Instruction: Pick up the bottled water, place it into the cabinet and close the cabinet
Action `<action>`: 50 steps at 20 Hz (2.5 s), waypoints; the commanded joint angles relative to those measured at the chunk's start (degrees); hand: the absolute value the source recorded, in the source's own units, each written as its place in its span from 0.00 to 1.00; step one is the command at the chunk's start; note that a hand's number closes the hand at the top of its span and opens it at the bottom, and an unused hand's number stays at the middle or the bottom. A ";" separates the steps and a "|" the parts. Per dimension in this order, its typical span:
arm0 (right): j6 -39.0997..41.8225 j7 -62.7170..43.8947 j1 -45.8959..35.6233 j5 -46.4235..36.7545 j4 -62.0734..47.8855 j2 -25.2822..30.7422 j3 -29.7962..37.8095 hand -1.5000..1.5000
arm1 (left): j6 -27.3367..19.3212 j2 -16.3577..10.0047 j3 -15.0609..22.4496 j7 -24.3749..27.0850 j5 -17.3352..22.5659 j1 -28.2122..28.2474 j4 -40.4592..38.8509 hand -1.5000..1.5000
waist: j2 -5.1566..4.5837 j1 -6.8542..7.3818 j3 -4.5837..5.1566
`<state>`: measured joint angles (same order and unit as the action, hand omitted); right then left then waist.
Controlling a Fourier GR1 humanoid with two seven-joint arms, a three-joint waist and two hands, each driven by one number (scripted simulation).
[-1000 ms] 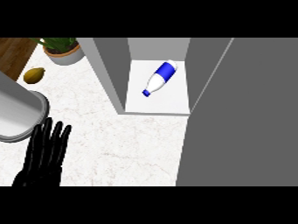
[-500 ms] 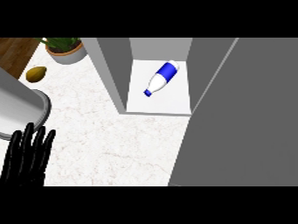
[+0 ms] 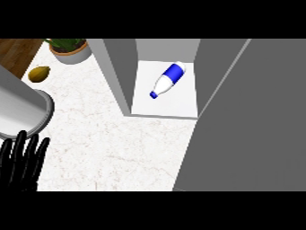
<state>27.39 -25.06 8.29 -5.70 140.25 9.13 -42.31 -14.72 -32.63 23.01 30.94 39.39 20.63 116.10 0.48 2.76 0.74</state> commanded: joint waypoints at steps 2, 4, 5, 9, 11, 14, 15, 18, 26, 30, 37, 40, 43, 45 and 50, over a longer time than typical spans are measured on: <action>-8.73 -3.16 -6.30 -4.21 -4.94 -8.66 -5.10 1.00 | 1.80 -0.50 -0.53 1.27 0.05 0.85 -0.14 0.00 | -0.18 0.61 0.05; -8.04 -3.48 -7.25 -3.46 -6.13 -8.64 -3.64 1.00 | 2.00 -0.62 -0.24 0.83 0.31 0.97 0.53 0.00 | -0.57 1.33 0.08; -8.07 -3.58 -7.07 -3.73 -5.38 -8.63 -4.79 1.00 | 1.91 -1.15 -2.07 1.02 0.84 1.01 0.05 0.00 | -0.29 1.02 0.07; -7.58 -3.69 -8.10 -2.30 -5.78 -8.61 -2.53 1.00 | 3.47 -2.38 -2.51 0.68 1.40 1.43 0.78 0.00 | -0.70 2.07 0.09; -8.26 -3.01 -7.55 -1.37 -5.84 -8.61 -1.91 1.00 | 3.92 -2.01 -2.58 1.23 1.91 1.94 1.37 0.00 | -0.76 2.49 0.06; -8.12 -2.87 -6.38 0.49 -7.06 -8.61 -1.84 1.00 | 4.47 -2.31 -3.10 1.29 2.21 1.91 1.24 0.00 | -1.31 3.02 0.13; -9.02 -2.32 -5.94 1.44 -6.54 -8.62 -2.59 1.00 | 4.38 -2.16 -3.21 1.25 2.44 2.18 0.90 0.00 | -1.21 2.64 0.04; -8.13 -1.97 -6.43 3.42 -8.22 -8.62 -2.28 1.00 | 5.02 -2.39 -3.17 1.13 2.42 1.64 0.71 0.00 | -1.82 3.45 0.08; -2.10 -7.13 -1.82 22.57 -14.52 -7.38 -4.77 1.00 | 7.70 -3.60 -3.08 1.21 2.45 0.91 1.74 0.00 | -3.81 7.61 0.08; -5.32 -7.02 -4.43 26.68 -16.29 -8.72 0.81 1.00 | 8.03 -3.62 -3.26 1.31 2.58 1.29 1.20 0.00 | -3.24 6.70 -0.05; -13.12 -1.66 -0.55 25.03 -13.35 -8.74 10.20 1.00 | 8.37 -4.37 -5.75 2.05 3.42 2.58 0.38 0.00 | -2.62 3.22 -0.17; -16.34 -0.57 0.37 25.35 -14.64 -8.78 12.17 1.00 | 8.66 -4.38 -6.37 2.30 3.92 3.10 -0.08 0.00 | -2.70 3.06 -0.14; -18.72 0.38 -2.80 26.11 -16.63 -8.81 15.17 1.00 | 9.40 -4.32 -5.05 2.15 3.45 3.19 0.30 0.00 | -2.88 3.87 -0.17; -20.82 0.79 -6.52 26.60 -19.06 -8.83 17.78 1.00 | 9.12 -4.20 -5.04 1.45 3.96 2.59 1.05 0.00 | -2.89 4.42 -0.24; -30.93 1.85 -19.98 27.64 -30.36 -9.01 21.66 1.00 | 11.71 -4.66 -5.21 1.57 4.67 1.89 -0.61 0.00 | -2.74 5.42 -0.33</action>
<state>5.21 -23.92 -2.87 22.35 117.71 1.97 -22.42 -4.42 -37.20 17.75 32.63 43.55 23.25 116.29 -2.22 7.73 0.49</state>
